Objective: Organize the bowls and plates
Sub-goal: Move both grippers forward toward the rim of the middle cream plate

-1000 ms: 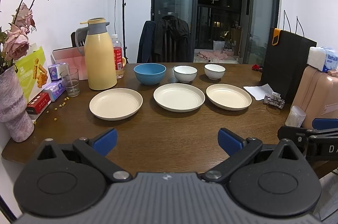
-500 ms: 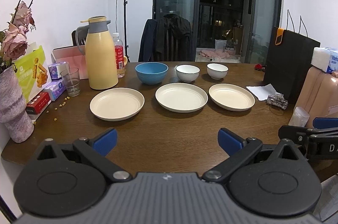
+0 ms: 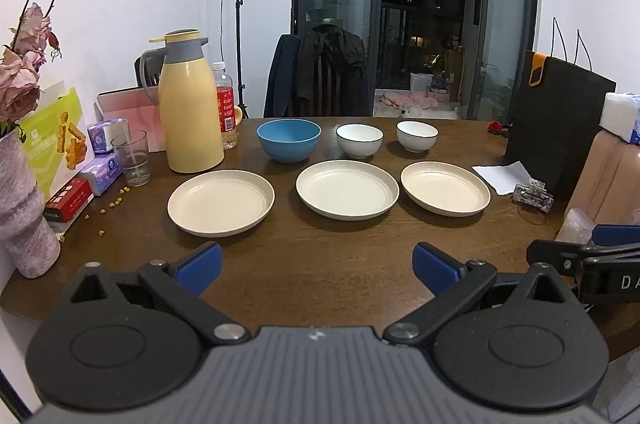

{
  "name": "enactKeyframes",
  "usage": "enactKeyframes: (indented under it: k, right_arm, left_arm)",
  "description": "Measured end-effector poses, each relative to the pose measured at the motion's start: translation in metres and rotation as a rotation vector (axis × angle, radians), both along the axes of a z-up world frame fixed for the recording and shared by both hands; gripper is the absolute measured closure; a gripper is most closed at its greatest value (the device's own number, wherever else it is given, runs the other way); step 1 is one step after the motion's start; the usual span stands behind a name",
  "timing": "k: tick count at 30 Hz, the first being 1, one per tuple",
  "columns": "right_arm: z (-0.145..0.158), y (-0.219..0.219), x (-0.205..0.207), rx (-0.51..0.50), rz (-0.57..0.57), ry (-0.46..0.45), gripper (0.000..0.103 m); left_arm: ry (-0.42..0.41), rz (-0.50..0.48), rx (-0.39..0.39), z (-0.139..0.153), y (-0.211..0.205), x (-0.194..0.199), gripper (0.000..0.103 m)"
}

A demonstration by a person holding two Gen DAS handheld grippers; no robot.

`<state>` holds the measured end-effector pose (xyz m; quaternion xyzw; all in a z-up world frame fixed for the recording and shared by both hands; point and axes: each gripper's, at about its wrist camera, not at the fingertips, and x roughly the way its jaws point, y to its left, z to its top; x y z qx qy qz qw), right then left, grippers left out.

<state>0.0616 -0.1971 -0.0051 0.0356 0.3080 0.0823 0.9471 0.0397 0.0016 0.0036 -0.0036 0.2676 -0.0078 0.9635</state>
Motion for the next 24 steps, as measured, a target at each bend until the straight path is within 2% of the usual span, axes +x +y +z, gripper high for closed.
enactKeyframes:
  k: [15,24]
  right_arm:
    - [-0.003,0.001,0.046,-0.002,0.012,0.018,0.000]
    - [-0.008,0.000,0.079,0.009,0.034,0.047,0.000]
  left_arm:
    - [0.007,0.014,-0.002,0.000,-0.002,0.035,0.000]
    - [0.025,0.024,-0.006,-0.001,-0.003,0.073,0.000]
